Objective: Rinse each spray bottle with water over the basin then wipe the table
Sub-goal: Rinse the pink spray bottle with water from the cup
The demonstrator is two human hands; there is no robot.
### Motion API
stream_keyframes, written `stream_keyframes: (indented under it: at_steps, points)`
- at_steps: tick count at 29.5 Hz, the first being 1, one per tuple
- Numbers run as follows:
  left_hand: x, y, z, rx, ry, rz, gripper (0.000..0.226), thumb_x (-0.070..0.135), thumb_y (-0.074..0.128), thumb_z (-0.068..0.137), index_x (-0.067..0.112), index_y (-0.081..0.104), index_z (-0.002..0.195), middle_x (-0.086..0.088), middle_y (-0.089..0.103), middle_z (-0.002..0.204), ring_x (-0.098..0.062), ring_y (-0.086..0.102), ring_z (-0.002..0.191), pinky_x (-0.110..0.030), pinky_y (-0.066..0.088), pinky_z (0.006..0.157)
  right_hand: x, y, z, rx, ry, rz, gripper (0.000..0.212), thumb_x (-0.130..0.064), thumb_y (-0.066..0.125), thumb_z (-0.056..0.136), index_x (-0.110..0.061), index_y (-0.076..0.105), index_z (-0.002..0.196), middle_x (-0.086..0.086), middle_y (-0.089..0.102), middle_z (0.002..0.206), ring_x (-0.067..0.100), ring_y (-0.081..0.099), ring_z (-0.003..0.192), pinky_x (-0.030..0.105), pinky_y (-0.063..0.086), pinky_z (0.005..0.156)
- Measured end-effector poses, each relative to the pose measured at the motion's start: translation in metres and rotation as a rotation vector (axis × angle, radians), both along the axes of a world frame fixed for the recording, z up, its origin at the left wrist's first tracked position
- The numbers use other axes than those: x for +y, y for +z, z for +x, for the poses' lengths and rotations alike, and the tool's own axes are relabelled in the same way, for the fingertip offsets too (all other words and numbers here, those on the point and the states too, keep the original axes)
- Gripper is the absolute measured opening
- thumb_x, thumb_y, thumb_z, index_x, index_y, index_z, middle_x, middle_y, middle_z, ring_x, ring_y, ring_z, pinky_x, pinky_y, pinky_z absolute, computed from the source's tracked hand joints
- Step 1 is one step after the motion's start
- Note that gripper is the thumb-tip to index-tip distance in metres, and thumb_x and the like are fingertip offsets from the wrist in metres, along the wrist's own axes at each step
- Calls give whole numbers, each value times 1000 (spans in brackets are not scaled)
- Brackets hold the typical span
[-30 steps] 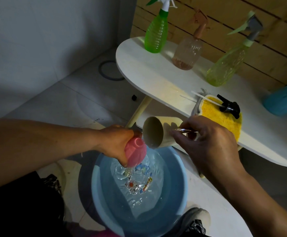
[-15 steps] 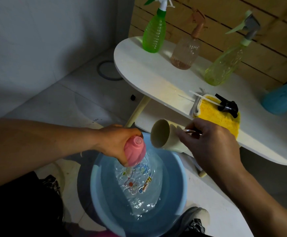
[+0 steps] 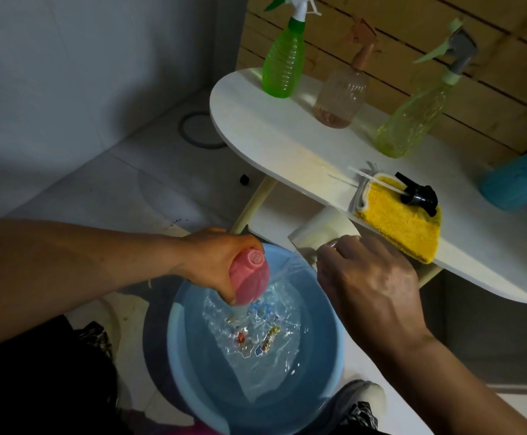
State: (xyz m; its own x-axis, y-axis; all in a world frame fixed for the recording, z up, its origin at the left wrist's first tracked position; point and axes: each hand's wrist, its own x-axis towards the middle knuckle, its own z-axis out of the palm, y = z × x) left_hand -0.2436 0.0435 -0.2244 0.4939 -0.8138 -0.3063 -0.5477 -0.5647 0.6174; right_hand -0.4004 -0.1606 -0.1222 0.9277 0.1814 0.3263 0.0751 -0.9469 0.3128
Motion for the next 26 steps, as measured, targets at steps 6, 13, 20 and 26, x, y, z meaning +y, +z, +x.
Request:
stream_keyframes:
  at_steps: [6,13,20,26]
  points:
    - [1,3,-1,-20,0,5,94,48,96,55,49,43,132,20,57,120,-9,59,107,-19,49,74,-1,-3,-2,-24,77,35,21,-7,76,79,-19,58,82,5,54,74,30,51,65,35,37,56]
    - [1,6,-3,10,-8,-5,97,49,96,56,47,42,136,20,55,125,-9,57,112,-27,57,85,-9,24,8,-138,-98,359,20,-40,68,94,-21,65,85,-1,62,80,26,58,75,32,37,53]
    - [0,10,2,-22,8,-53,96,45,97,53,47,44,134,24,57,121,-6,60,109,-13,49,79,-11,58,66,-84,-258,1353,28,-41,67,95,-14,67,87,5,65,75,13,57,69,36,46,65]
    - [1,16,10,-43,42,-59,96,45,96,53,50,43,132,24,61,121,-6,62,107,-28,57,90,13,44,147,-47,-324,1647,22,-35,64,98,-15,63,88,-4,54,68,2,44,48,18,35,44]
